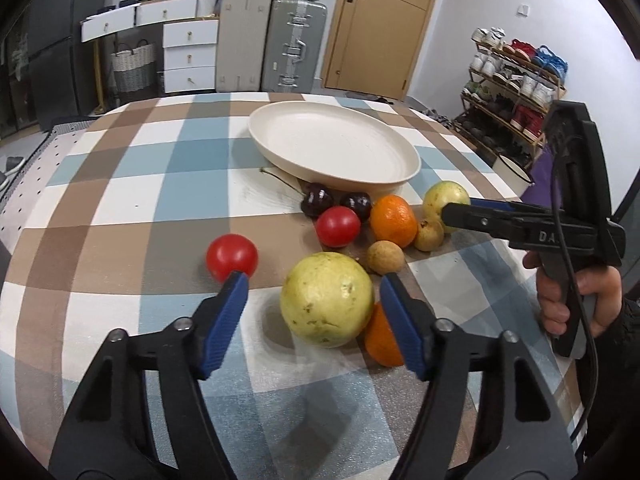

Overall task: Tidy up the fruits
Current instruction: 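Grasp the pale yellow fruit with the left tool while the right grasps the green fruit, then carry the pale fruit into the white plate with the left tool while the right places its fruit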

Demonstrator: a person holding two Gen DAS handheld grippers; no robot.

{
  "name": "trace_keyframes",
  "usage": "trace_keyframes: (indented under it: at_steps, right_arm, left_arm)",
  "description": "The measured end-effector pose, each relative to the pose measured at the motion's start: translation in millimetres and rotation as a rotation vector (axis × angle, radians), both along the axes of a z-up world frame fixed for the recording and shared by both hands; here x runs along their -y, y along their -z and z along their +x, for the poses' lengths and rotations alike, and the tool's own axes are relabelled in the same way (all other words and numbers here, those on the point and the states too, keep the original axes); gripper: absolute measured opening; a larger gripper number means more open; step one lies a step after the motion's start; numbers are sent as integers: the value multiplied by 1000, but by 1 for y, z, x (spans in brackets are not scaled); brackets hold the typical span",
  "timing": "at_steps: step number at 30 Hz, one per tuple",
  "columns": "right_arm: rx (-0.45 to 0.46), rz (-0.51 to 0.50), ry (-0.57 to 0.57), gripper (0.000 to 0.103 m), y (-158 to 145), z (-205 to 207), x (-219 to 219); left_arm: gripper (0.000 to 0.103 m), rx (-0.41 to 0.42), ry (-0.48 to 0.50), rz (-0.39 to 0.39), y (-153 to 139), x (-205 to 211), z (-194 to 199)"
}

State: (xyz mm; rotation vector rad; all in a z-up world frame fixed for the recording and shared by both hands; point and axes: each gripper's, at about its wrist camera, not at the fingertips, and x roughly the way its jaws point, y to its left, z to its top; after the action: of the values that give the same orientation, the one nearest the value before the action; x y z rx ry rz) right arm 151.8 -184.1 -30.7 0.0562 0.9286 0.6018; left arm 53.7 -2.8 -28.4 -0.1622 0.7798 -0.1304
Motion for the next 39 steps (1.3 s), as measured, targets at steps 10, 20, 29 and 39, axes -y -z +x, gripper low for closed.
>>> trace_keyframes:
  at_steps: [10, 20, 29, 39]
  right_arm:
    - [-42, 76, -23, 56, 5, 5, -1]
    - [11, 78, -19, 55, -3, -5, 2]
    - [85, 103, -14, 55, -25, -15, 6]
    - [124, 109, -14, 55, -46, -10, 1]
  left_arm:
    - [47, -19, 10, -91, 5, -6, 3]
    - [47, 26, -10, -93, -4, -11, -3]
    - [47, 86, -27, -61, -27, -10, 1]
    - [47, 146, -52, -5, -51, -10, 29]
